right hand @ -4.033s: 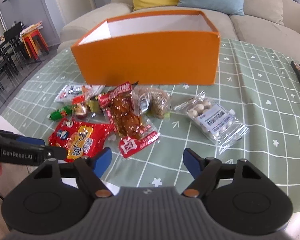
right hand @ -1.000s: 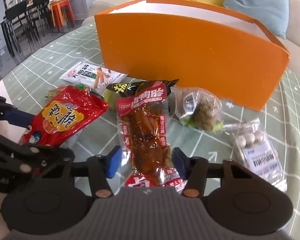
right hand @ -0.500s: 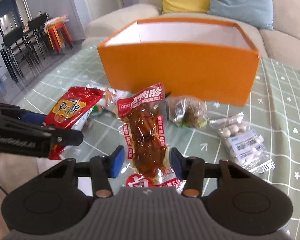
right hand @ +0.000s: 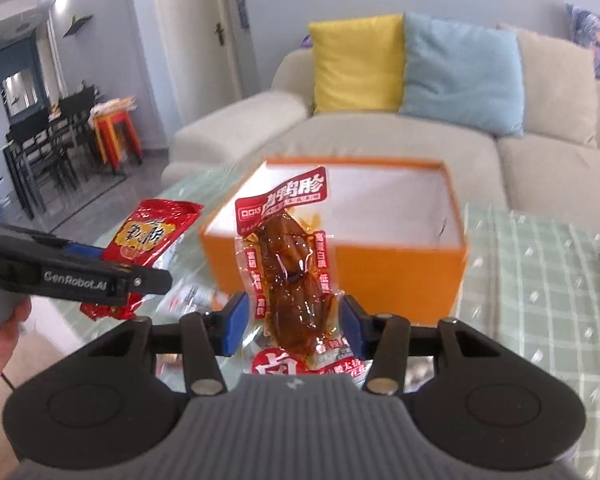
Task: Organize snacks
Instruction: 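Carry both packets over the orange box and open both tools to drop them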
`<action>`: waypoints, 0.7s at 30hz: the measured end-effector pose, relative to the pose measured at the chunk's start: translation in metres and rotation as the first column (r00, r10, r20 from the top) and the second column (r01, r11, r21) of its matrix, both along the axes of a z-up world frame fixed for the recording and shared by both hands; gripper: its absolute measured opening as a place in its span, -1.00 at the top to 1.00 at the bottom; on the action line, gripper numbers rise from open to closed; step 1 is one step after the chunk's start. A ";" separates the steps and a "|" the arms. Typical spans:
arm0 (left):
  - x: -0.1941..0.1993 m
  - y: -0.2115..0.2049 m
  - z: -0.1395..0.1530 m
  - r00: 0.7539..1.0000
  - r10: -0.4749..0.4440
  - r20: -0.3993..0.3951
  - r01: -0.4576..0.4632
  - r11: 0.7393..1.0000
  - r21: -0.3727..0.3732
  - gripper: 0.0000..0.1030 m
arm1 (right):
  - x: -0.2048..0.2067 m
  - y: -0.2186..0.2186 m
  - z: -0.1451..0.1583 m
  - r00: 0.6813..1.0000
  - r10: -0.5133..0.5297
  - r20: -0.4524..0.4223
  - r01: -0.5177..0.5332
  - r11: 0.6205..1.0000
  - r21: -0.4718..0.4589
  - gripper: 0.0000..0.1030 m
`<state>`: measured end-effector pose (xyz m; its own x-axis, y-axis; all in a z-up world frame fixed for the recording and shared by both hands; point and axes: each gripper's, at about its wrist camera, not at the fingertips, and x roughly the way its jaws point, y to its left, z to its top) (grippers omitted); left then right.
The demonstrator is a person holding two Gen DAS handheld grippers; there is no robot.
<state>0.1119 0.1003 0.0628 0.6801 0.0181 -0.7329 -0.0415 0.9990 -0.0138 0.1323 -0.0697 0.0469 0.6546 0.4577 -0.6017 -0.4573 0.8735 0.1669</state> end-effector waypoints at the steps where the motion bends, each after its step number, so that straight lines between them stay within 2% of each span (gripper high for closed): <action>1: 0.004 -0.002 0.005 1.000 -0.004 0.015 0.004 1.000 0.006 -0.57 | 0.006 -0.002 0.006 1.000 -0.008 0.009 0.008 1.000 0.006 0.07; 7: 0.041 -0.010 0.026 0.998 -0.011 0.062 0.009 1.000 0.030 -0.57 | 0.045 -0.002 0.035 0.996 -0.031 0.079 0.033 0.999 -0.020 0.07; 11: 0.067 -0.019 0.028 0.996 -0.026 0.080 0.018 0.995 0.095 -0.57 | 0.076 0.002 0.043 0.994 -0.049 0.095 0.053 0.998 -0.042 0.07; 14: 0.089 -0.017 0.022 0.999 -0.014 0.046 0.011 0.997 0.072 -0.57 | 0.102 0.008 0.041 0.994 -0.067 0.083 0.072 0.995 -0.067 0.07; 16: 0.106 -0.018 0.014 1.000 -0.012 0.014 0.010 0.996 0.084 -0.57 | 0.120 0.012 0.036 0.995 -0.078 0.056 0.082 0.994 -0.078 0.06; 21: 0.136 -0.009 -0.010 0.997 0.004 -0.073 0.000 0.999 0.053 -0.57 | 0.159 0.031 0.014 0.998 -0.069 0.006 0.069 0.983 -0.168 0.06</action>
<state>0.2483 0.0911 0.0528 0.6244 0.0596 -0.7788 -0.0425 0.9982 0.0423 0.2912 -0.0392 0.0613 0.6813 0.3038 -0.6660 -0.3947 0.9187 0.0152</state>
